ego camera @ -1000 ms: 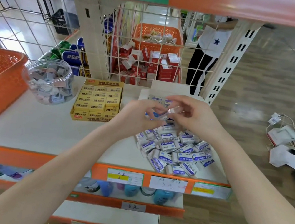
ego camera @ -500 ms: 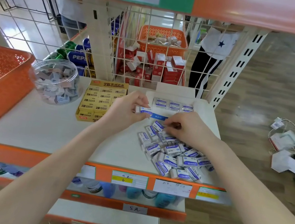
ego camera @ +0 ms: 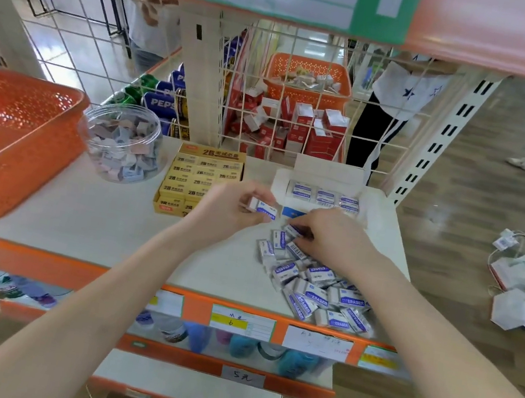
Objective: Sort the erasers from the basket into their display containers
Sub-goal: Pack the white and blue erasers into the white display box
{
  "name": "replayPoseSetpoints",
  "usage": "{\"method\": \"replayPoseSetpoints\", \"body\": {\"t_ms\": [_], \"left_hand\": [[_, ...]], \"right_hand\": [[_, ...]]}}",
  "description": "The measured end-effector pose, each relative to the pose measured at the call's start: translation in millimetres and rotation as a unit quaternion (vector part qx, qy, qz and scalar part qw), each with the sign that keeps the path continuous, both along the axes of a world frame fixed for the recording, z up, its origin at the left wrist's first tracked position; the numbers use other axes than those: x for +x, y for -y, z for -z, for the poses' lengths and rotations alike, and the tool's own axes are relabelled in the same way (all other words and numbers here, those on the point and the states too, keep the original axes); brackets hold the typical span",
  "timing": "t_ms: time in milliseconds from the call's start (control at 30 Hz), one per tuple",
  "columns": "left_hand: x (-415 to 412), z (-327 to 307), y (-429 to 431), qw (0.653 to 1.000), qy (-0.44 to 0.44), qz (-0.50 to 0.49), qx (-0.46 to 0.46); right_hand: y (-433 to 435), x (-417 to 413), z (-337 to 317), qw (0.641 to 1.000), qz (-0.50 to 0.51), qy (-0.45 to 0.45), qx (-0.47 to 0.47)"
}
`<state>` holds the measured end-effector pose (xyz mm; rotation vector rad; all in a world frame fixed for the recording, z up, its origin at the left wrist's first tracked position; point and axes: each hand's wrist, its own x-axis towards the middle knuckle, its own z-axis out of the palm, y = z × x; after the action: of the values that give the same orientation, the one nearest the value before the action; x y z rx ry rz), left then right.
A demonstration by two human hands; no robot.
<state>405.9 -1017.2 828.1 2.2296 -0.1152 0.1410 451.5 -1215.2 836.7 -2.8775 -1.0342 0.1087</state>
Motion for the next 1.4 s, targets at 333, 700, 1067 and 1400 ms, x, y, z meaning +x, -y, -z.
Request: {"method": "replayPoseSetpoints", "body": {"t_ms": [333,700,1067,1400], "left_hand": [[8,-3,8,0.997,-0.048,-0.007,-0.068],[45,-12,28,0.998,-0.023,-0.012,0.065],[86,-17,34,0.961,-0.051,0.061,0.266],[90,-16,48,0.929,-0.006,0.036,0.368]], "right_hand": [[28,-2,-21,0.949,0.090,-0.129,0.275],[47,34,-29,0.924,0.179,-0.160,0.298],[32,43,-9,0.970,0.184,-0.045,0.155],[28,49,-11,0.982,0.163,-0.014,0.091]]}}
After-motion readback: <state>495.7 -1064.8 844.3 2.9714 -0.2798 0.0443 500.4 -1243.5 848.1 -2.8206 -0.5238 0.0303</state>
